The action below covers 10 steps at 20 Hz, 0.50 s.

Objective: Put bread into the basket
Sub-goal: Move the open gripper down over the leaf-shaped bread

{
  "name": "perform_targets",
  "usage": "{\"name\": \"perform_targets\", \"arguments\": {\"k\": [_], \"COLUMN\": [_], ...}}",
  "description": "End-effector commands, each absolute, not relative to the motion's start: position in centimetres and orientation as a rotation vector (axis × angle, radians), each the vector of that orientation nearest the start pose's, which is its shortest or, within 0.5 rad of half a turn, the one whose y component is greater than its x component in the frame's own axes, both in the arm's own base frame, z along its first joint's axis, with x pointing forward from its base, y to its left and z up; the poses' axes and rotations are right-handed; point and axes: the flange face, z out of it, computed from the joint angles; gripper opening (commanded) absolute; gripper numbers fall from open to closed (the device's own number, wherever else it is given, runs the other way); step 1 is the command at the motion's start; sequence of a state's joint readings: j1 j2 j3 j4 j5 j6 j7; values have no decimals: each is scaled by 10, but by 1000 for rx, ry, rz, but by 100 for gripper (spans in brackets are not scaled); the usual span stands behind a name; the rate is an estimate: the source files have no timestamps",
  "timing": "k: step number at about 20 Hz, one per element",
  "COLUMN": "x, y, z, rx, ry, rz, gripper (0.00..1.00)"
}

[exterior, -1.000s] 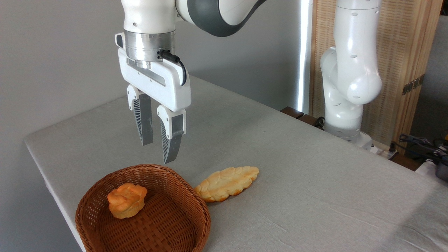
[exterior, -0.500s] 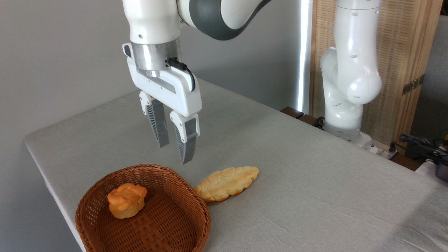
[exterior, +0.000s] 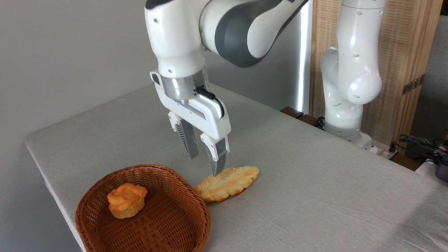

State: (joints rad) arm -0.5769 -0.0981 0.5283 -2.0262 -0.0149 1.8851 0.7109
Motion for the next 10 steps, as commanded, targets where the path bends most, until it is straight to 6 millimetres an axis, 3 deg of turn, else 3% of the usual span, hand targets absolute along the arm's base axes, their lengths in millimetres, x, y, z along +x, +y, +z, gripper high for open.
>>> {"name": "perform_targets", "arguments": {"k": [1, 4, 10], "x": [512, 505, 500], "y": [-17, -15, -15], "z": [467, 450, 434], "rx": [-2939, -2879, -2851], "ry": [1268, 1313, 1374], "rz": [103, 172, 199], "gripper": [100, 100, 100]}}
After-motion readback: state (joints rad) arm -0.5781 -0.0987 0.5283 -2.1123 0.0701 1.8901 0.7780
